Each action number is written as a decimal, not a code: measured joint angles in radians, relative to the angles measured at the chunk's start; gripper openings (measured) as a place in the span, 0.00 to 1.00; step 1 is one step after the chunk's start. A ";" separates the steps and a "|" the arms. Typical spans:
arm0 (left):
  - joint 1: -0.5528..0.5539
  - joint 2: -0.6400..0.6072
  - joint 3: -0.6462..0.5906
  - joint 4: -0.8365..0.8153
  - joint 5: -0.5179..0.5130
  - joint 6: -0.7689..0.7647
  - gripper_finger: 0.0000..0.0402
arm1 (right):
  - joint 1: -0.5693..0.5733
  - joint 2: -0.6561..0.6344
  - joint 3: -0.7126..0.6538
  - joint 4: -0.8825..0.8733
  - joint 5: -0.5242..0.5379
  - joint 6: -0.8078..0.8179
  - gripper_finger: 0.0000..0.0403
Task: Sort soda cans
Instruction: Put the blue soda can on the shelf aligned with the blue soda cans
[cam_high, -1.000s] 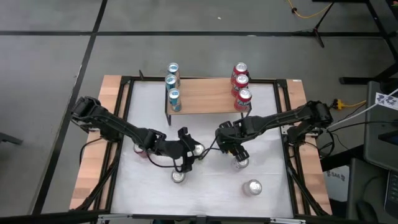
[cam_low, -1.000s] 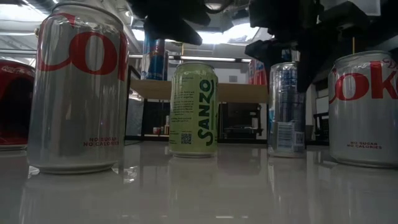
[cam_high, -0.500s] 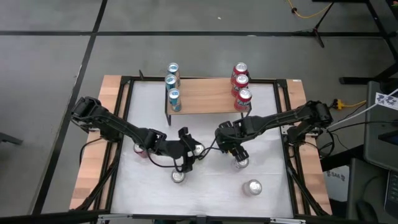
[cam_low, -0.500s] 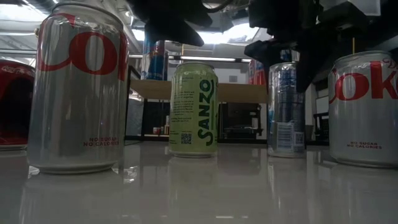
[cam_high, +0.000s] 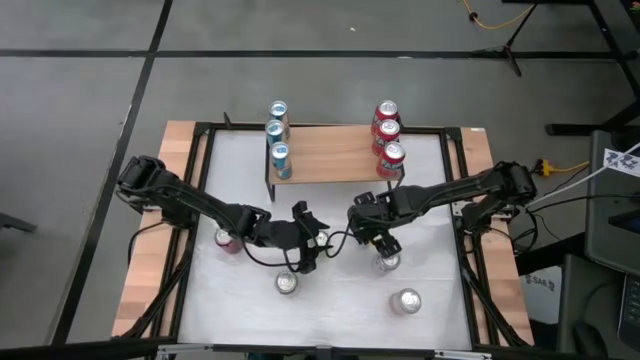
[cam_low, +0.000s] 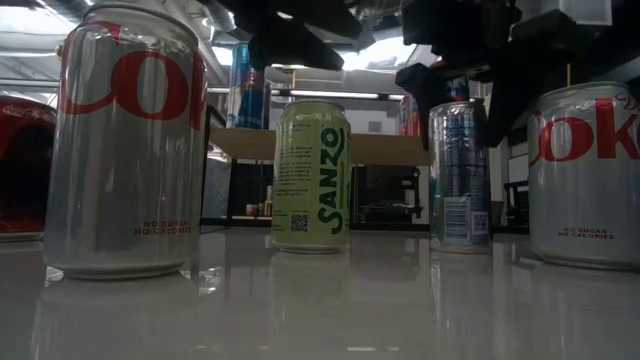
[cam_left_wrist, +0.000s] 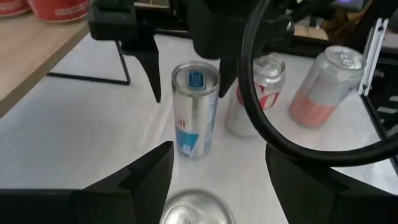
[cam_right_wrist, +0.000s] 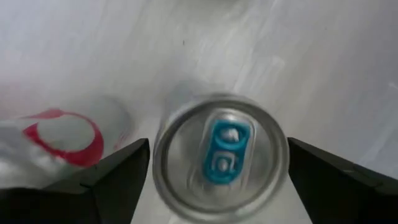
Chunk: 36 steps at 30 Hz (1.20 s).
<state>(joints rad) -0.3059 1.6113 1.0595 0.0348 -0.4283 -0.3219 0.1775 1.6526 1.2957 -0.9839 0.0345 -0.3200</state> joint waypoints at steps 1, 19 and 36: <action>0.002 0.003 0.000 0.010 0.002 0.014 0.63 | 0.000 -0.004 0.000 -0.006 0.000 0.002 0.89; 0.048 0.172 0.001 0.443 -0.027 0.149 0.55 | 0.019 -0.192 -0.001 -0.189 -0.067 0.297 0.88; 0.119 0.229 0.001 0.475 -0.074 0.095 0.07 | 0.163 -0.223 -0.173 0.015 0.240 0.472 0.88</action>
<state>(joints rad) -0.1871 1.8404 1.0603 0.5098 -0.5020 -0.2264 0.3401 1.4292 1.1227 -0.9688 0.2748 0.1521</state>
